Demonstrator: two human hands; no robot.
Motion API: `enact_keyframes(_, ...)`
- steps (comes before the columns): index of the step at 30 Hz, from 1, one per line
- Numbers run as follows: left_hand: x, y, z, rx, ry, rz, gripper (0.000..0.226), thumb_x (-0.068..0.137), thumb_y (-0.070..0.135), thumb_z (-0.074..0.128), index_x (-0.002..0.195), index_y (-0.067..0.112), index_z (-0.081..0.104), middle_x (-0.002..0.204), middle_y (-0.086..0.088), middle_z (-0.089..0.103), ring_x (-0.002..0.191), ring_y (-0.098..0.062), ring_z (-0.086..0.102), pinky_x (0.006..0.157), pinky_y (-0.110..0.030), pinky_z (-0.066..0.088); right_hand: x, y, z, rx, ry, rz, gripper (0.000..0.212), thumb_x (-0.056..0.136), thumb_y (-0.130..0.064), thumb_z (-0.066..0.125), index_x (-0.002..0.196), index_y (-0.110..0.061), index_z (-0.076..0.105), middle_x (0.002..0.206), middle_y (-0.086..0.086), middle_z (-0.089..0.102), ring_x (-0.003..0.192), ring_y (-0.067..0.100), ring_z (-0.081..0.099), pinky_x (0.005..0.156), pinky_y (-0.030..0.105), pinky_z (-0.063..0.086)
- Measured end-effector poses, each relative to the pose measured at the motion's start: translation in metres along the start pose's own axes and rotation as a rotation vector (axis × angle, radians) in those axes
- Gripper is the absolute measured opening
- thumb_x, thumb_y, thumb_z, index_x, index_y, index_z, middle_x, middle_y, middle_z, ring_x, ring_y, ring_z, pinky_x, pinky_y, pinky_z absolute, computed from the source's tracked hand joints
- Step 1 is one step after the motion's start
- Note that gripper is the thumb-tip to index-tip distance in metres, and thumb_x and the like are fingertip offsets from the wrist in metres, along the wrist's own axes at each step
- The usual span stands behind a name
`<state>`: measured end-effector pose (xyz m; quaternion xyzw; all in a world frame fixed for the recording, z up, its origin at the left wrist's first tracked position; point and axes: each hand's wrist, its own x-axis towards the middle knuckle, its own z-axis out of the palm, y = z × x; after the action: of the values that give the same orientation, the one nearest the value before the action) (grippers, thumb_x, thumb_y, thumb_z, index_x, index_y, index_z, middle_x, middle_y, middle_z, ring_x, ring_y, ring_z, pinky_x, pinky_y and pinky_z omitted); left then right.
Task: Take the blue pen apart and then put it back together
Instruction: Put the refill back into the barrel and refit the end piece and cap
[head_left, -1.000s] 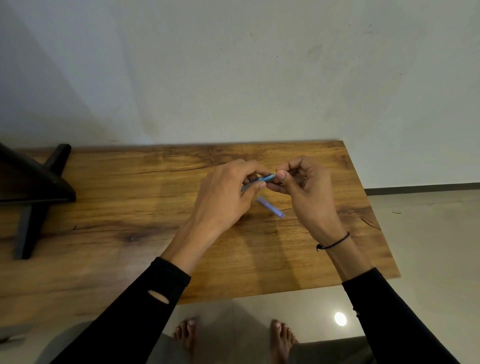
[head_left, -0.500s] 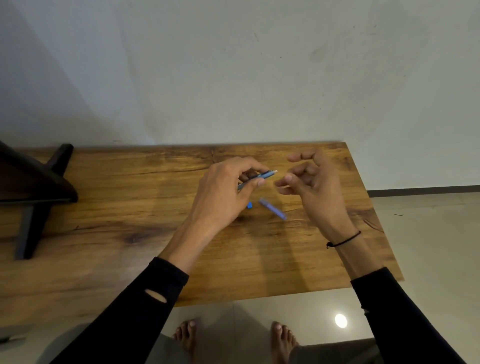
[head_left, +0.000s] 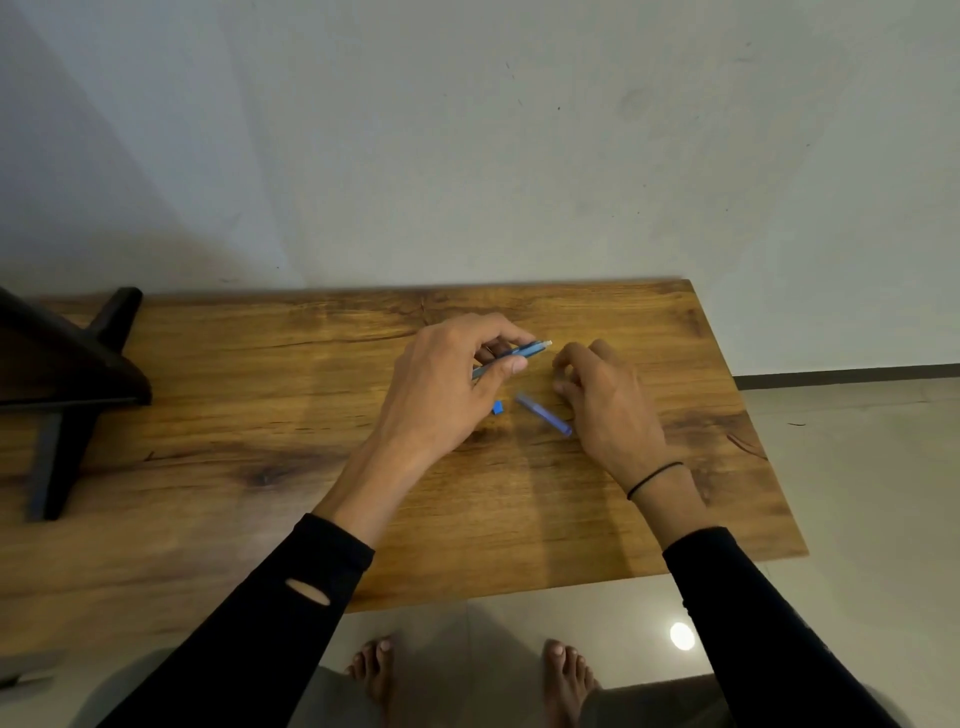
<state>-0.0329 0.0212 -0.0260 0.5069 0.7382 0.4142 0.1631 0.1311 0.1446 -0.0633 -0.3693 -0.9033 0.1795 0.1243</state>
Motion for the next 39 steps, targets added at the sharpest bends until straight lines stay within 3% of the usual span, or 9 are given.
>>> enact_keyframes(2,0.0,0.0,-0.001,0.014,-0.007,0.002,0.025,0.098,0.022,0.081,0.123,0.026,0.082,0.113,0.007,0.082,0.104,-0.011,0.076,0.096,-0.045,0.065,0.001,-0.001,0.003,-0.032,0.015,-0.003,0.004,0.097,-0.005,0.064,0.1,-0.009,0.064,0.098,0.009,0.061,0.082,0.031,0.062,0.07,0.05,0.055)
enact_keyframes(4,-0.001,-0.001,-0.002,0.028,-0.022,-0.004,0.025,0.099,0.024,0.08,0.123,0.03,0.08,0.114,0.01,0.081,0.105,-0.008,0.075,0.096,-0.044,0.065,0.003,0.001,0.003,0.086,0.057,0.047,0.009,0.096,-0.002,0.066,0.094,-0.01,0.067,0.092,0.004,0.067,0.08,0.023,0.064,0.071,0.046,0.058)
enact_keyframes(8,0.001,-0.004,-0.003,0.019,-0.026,-0.012,0.025,0.098,0.025,0.081,0.122,0.032,0.08,0.112,0.014,0.081,0.103,-0.005,0.074,0.095,-0.043,0.065,0.01,-0.006,-0.016,0.842,0.091,0.177,0.012,0.095,0.004,0.072,0.098,-0.008,0.073,0.088,0.012,0.076,0.078,0.019,0.076,0.07,0.032,0.065)
enact_keyframes(10,0.002,-0.004,-0.001,0.016,-0.026,-0.014,0.024,0.098,0.023,0.082,0.121,0.03,0.081,0.11,0.012,0.081,0.103,-0.007,0.075,0.095,-0.044,0.065,0.01,-0.011,-0.024,1.034,0.087,0.125,0.011,0.094,0.005,0.072,0.1,-0.004,0.073,0.089,0.014,0.078,0.08,0.022,0.078,0.071,0.031,0.065)
enact_keyframes(14,0.002,-0.004,0.002,0.031,-0.037,-0.015,0.024,0.097,0.022,0.082,0.12,0.028,0.08,0.109,0.009,0.08,0.102,-0.012,0.076,0.093,-0.046,0.065,0.007,-0.019,-0.03,1.062,0.063,0.052,0.011,0.095,0.007,0.07,0.103,0.0,0.071,0.091,0.013,0.079,0.082,0.025,0.08,0.071,0.032,0.066)
enact_keyframes(19,0.001,-0.003,0.001,0.039,-0.032,-0.013,0.023,0.098,0.024,0.081,0.121,0.03,0.08,0.11,0.01,0.08,0.103,-0.011,0.075,0.093,-0.046,0.065,0.006,-0.018,-0.036,1.082,0.04,0.071,0.012,0.097,0.009,0.066,0.109,0.01,0.068,0.096,0.023,0.078,0.083,0.027,0.081,0.074,0.032,0.067)
enact_keyframes(24,0.001,-0.003,0.001,0.053,-0.032,-0.011,0.024,0.098,0.024,0.081,0.121,0.029,0.08,0.109,0.009,0.079,0.101,-0.011,0.074,0.092,-0.045,0.065,0.006,-0.018,-0.036,1.018,0.015,0.054,0.013,0.097,0.011,0.064,0.109,0.009,0.07,0.096,0.022,0.078,0.084,0.027,0.082,0.077,0.031,0.067)
enact_keyframes(33,-0.003,-0.004,0.007,0.09,-0.011,0.059,0.022,0.097,0.024,0.082,0.119,0.025,0.08,0.103,0.006,0.077,0.096,-0.015,0.072,0.085,-0.047,0.062,0.004,-0.021,-0.024,0.951,0.037,0.133,0.016,0.096,0.002,0.07,0.096,-0.013,0.076,0.086,0.005,0.082,0.076,0.022,0.082,0.071,0.027,0.066)
enact_keyframes(39,0.0,0.001,0.004,-0.02,0.032,0.076,0.022,0.096,0.023,0.083,0.118,0.023,0.081,0.105,0.009,0.08,0.096,-0.005,0.075,0.089,-0.031,0.064,0.004,-0.028,-0.026,1.191,0.039,0.184,0.009,0.094,0.0,0.073,0.099,-0.008,0.074,0.085,0.011,0.081,0.07,0.019,0.077,0.069,0.026,0.064)
